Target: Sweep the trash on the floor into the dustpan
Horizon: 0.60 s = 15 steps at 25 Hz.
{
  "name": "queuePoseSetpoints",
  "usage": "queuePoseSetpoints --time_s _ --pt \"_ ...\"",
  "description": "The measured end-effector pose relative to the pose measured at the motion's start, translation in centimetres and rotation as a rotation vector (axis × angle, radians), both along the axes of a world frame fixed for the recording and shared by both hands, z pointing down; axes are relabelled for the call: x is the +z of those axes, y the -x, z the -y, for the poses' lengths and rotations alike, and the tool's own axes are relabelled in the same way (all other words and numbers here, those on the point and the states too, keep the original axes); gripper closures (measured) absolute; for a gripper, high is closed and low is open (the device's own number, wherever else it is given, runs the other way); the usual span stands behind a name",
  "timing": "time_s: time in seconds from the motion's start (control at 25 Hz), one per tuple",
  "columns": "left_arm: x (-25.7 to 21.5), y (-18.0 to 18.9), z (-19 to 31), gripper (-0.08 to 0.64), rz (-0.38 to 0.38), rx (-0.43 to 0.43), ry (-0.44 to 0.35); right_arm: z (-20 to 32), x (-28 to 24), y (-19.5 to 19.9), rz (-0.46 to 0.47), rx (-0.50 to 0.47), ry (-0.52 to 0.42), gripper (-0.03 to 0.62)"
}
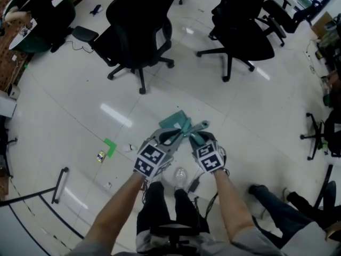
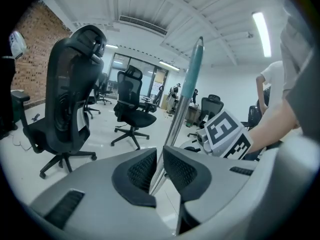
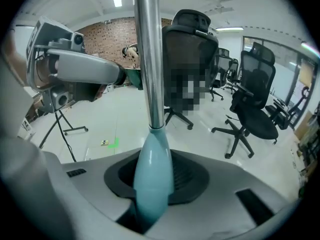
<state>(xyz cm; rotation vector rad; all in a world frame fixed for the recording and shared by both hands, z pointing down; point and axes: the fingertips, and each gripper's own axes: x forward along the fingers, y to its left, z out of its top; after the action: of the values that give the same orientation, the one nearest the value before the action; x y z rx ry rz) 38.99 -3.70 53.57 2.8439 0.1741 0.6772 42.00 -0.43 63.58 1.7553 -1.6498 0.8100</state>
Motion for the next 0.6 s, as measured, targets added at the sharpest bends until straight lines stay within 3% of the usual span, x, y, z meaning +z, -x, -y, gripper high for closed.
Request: queuePoseSetpoints --time_s 0.08,0.2,0.44,0.48,0.52,0.6 --pt "-0.9 -1.0 -0.9 0.458 -0.020 0.046 0.000 -0.1 -1.0 0.1 -0.005 -0.023 -0.007 0.495" --pt "-2.7 -2.2 -2.9 0.401 -0.052 0.108 -0.016 -0.9 -2.8 0.6 -0.007 -0.063 -0.017 0.495" --pt "-7.3 -4.7 -5.6 0.400 -0.121 0.166 -0.100 -2.3 -7.0 2.6 -0.009 -0.141 -0.046 0.495" --pt "-8.1 -4.9 -5.8 0.411 -0.130 0.169 -0.116 -2.4 -7.7 2.8 -0.009 -0.150 -0.054 0.495" --pt "-8.9 -5.0 -6.0 0.483 -0.137 0.173 -0.127 -2.7 -8.4 3.0 -0.007 -0.159 -0.061 0.495" --pt "-10.3 -4.9 -6.5 0.502 -0.144 0.191 -0.128 -3.1 -9.8 3.3 -0.001 -0.175 -0.076 0.497"
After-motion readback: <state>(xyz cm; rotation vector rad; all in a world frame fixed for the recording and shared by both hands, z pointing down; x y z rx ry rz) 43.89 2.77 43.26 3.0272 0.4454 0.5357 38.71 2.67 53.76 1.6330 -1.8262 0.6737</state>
